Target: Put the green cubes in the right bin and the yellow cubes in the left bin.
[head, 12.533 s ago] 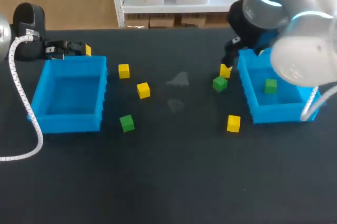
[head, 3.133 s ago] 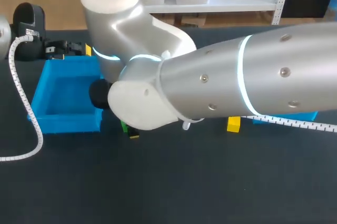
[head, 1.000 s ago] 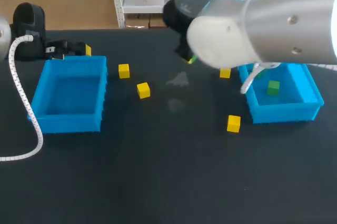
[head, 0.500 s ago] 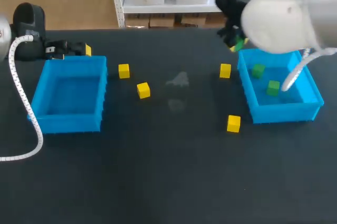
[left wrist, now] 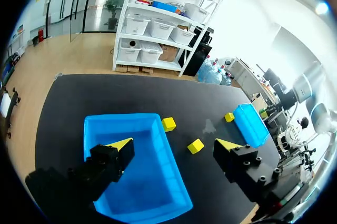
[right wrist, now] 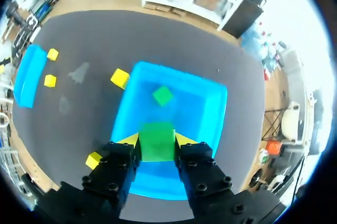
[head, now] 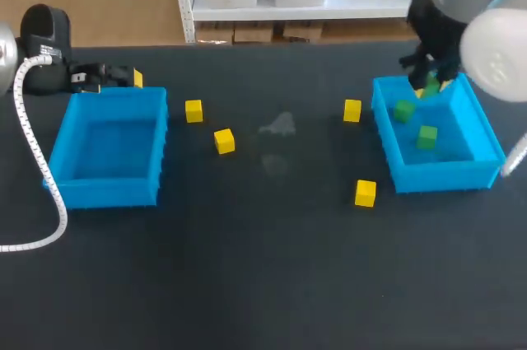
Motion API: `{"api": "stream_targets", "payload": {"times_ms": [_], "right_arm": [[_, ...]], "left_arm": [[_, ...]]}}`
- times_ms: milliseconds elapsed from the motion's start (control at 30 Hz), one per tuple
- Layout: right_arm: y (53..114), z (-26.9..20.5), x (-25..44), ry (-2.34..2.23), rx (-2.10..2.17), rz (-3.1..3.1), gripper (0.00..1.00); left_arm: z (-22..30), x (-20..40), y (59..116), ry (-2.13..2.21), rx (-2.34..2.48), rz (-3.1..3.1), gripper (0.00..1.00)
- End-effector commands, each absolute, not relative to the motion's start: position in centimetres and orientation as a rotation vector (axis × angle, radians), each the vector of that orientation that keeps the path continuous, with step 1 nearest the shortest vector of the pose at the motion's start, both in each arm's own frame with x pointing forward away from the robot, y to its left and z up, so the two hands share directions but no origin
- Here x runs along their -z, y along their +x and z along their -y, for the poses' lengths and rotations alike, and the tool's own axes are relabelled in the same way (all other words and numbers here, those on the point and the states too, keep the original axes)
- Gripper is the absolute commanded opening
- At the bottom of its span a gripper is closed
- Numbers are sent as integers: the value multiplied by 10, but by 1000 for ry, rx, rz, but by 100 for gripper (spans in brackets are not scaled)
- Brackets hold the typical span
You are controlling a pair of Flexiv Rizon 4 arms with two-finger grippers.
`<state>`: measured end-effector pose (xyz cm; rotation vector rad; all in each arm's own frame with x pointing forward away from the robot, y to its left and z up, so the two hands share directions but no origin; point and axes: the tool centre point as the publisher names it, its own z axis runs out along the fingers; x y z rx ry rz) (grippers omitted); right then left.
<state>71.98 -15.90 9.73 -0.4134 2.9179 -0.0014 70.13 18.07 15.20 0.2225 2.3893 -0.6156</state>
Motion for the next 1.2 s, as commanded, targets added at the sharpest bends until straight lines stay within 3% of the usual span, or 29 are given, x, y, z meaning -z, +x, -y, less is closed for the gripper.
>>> {"api": "stream_targets", "payload": {"times_ms": [33,467,500,533,1200], "right_arm": [[712,175,-88,-340,-66,-2730,0],[709,183,-73,-261,-120,-2722,3],[709,183,-74,-259,-127,-2713,28],[710,182,-75,-249,-143,-2710,100],[713,182,-78,-202,-161,-2697,100]], "left_arm": [[-183,-150,701,228,628,-2379,100],[-183,-150,701,228,628,-2379,100],[-183,-150,701,228,628,-2379,100],[-183,-150,701,228,628,-2379,100],[-183,-150,701,228,628,-2379,100]]}}
